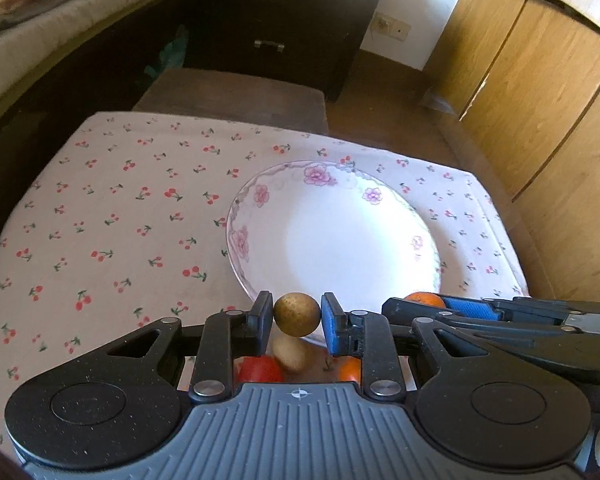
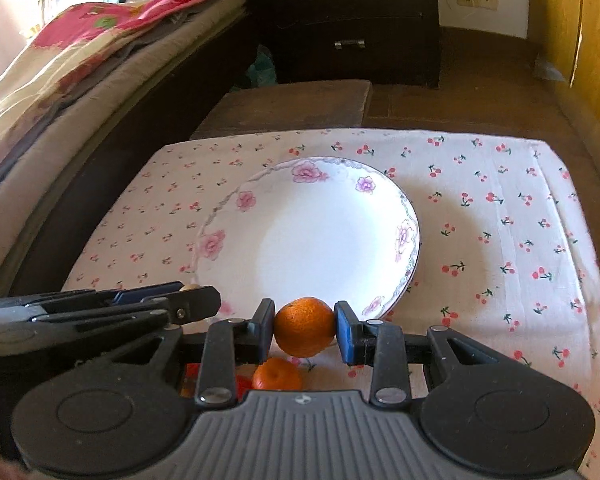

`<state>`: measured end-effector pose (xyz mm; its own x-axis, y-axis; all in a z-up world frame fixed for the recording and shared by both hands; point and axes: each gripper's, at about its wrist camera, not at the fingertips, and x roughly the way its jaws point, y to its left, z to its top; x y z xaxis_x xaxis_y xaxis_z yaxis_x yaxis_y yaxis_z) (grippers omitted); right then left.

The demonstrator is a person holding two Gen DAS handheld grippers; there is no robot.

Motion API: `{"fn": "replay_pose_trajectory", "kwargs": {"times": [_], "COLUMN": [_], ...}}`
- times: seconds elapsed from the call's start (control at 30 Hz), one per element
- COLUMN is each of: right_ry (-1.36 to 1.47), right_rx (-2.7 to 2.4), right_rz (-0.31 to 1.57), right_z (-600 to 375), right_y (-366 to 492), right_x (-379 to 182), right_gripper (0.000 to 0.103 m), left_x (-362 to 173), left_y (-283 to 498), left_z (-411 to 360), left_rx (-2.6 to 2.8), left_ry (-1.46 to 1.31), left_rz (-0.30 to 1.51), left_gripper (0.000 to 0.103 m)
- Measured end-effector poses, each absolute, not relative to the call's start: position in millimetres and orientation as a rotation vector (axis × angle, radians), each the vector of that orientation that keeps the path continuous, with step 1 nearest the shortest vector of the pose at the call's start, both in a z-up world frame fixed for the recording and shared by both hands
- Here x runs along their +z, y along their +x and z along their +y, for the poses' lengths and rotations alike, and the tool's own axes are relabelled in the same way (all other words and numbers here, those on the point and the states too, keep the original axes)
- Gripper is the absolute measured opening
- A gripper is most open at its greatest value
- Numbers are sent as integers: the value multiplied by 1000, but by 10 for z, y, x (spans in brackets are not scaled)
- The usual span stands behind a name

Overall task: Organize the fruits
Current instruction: 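Release the brown fruit into the bowl with the left tool while the right tool drops the mandarin in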

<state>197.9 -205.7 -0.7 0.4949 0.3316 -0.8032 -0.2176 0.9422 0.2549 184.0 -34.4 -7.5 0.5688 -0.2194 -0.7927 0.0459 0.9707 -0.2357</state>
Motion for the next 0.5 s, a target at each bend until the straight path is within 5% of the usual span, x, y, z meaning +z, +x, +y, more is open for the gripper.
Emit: {"fn": "replay_pose_trajectory", "kwargs": {"times": [0.5], "right_ry": [144], "right_rx": [325], "right_rz": [1000], "right_z": [-2063], "right_y": [2137], "right_x": [-120], "right_gripper": [34], "left_x": [-142], "left_y": [1955], "left_z": [-350], "left_rx": [-138], "left_ry": [-190], "left_rz": [962], "left_gripper": [36]}}
